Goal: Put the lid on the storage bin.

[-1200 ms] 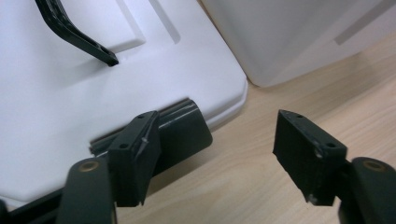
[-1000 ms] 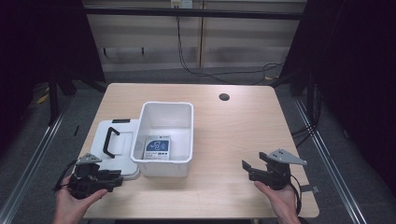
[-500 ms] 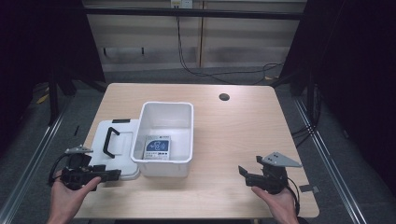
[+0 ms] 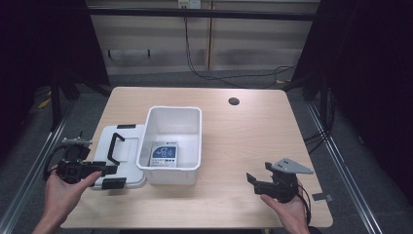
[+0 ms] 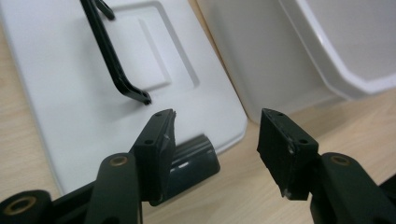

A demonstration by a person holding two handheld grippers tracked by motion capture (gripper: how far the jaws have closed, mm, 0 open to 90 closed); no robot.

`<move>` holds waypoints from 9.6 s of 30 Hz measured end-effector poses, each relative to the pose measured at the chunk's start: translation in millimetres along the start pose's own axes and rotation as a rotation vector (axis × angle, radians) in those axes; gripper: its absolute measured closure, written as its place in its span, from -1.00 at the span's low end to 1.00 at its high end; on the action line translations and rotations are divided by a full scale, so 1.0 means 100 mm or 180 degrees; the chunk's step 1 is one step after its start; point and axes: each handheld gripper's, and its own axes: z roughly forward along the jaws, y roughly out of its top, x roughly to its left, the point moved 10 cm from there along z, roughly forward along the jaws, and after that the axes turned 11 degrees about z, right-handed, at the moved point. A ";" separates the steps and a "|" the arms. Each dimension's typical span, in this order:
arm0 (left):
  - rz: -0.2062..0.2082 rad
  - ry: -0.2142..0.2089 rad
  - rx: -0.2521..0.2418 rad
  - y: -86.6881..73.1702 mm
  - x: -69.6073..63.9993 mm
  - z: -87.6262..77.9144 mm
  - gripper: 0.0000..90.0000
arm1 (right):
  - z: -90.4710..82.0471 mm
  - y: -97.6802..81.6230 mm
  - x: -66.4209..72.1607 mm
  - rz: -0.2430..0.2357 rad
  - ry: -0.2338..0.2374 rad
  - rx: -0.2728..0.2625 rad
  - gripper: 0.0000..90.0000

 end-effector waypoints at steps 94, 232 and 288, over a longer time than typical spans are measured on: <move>-0.0701 0.0676 0.1612 0.43 0.77 0.87 0.76 | 0.09 -0.13 0.00 -0.0041 0.0008 0.0343 -0.53; -0.0552 0.0695 0.1321 1.28 0.36 -0.51 0.89 | 0.08 -0.15 -0.04 -0.0027 -0.0086 0.0404 -0.53; -0.1096 0.0478 0.1236 1.82 -0.64 0.25 0.89 | 0.07 -0.15 -0.03 -0.0011 -0.0035 0.0392 -0.53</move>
